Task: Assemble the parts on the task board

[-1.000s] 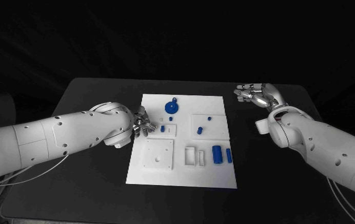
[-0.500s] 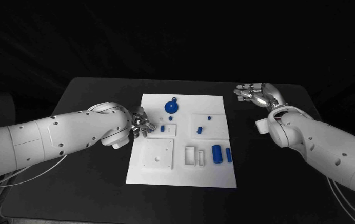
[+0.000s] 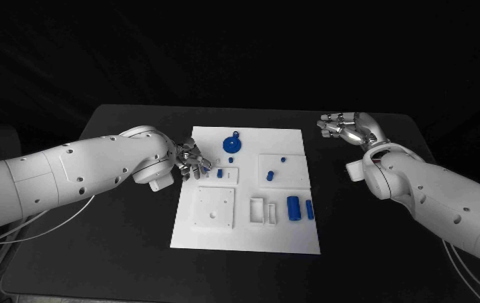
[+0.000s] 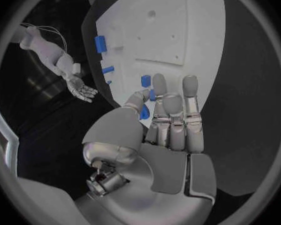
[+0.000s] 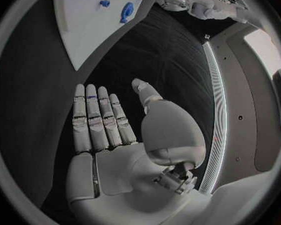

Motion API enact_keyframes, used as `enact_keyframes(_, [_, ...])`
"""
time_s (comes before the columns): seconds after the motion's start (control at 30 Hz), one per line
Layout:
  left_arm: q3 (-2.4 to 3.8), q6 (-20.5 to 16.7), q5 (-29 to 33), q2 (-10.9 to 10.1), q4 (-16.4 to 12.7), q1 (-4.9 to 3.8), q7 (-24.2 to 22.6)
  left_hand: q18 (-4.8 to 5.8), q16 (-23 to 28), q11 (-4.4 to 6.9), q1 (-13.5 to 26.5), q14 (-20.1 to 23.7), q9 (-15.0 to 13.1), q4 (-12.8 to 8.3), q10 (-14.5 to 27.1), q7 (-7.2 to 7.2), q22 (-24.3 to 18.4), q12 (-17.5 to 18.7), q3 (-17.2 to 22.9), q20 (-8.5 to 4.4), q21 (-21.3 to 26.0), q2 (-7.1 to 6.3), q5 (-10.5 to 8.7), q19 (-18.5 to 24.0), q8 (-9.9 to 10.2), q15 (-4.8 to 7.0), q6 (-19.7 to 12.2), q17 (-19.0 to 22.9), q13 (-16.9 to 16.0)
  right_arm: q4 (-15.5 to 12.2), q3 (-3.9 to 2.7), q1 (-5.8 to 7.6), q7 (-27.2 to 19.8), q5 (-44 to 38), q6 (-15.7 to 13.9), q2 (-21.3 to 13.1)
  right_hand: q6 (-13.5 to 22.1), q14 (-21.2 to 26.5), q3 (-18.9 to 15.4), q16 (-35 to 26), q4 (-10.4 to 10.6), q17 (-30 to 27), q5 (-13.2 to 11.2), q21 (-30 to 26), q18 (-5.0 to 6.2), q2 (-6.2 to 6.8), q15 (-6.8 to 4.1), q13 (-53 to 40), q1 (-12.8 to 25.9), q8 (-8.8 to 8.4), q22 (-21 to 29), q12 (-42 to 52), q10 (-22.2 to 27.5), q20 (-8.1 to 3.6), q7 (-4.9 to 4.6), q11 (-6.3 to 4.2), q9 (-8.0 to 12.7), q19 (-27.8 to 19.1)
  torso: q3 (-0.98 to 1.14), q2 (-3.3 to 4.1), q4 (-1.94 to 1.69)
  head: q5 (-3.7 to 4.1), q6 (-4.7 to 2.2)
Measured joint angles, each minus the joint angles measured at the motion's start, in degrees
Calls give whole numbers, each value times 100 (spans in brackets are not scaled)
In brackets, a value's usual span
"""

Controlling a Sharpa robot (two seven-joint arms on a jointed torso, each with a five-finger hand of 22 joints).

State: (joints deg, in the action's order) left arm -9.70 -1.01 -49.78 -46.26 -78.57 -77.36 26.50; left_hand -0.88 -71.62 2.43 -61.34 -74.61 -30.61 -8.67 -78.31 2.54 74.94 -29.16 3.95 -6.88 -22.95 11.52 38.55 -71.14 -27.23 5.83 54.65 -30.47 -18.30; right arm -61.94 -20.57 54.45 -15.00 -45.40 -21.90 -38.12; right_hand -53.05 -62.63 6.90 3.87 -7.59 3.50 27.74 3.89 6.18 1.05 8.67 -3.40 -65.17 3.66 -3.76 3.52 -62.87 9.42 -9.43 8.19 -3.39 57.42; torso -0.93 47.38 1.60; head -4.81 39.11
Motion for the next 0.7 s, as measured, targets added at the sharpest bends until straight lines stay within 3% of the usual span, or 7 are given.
enact_keyframes(0.2, [9,433,118,104,211,-177,-10,0,-24,0,0,21,-19,-44,0,1,-1,-34,-20,0,0,0,-24,0,1,-21,1,0,-9,7,0,0,1,0,2,6,0,0,0,0,0,0,0,0,0,0,0,0,0,0,0,0,0,0,0,0,0,0,0,1,0,-11,5])
enact_keyframes(0.37, [11,1062,113,288,538,-345,77,0,-46,-14,-15,72,-43,-82,27,1,-1,-34,-31,21,0,15,-86,62,13,-31,1,0,-9,10,0,-1,2,0,3,15,0,0,0,0,0,0,0,0,0,0,0,0,0,0,0,0,0,0,0,0,0,0,0,-1,0,-35,16])
enact_keyframes(0.5, [11,1584,89,496,850,-424,199,1,-80,-21,-35,79,-53,-114,62,1,-1,-61,-61,21,-22,80,-355,62,38,-38,1,0,-21,10,0,-1,2,0,4,21,0,0,0,0,0,0,0,0,0,0,0,0,0,0,0,0,0,0,0,0,0,0,0,-5,-3,-57,30])
enact_keyframes(0.63, [11,2020,59,723,1154,-458,329,0,-134,-21,-45,112,-119,-161,62,-23,-2,-83,-107,41,-51,120,-491,83,58,-31,-24,0,-36,6,0,-1,3,0,4,30,0,0,0,0,0,0,0,0,0,0,0,0,0,0,0,0,0,0,0,0,0,0,0,-5,-6,-81,44])
enact_keyframes(0.7, [8,2234,39,845,1316,-471,398,0,-134,-21,-82,124,-185,-170,62,-27,-2,-97,-116,41,-56,158,-707,83,55,-43,-29,-5,-39,5,0,0,3,0,4,34,0,0,0,0,0,0,0,0,0,0,0,0,0,0,0,0,0,0,0,0,0,0,0,-5,-6,-87,49])
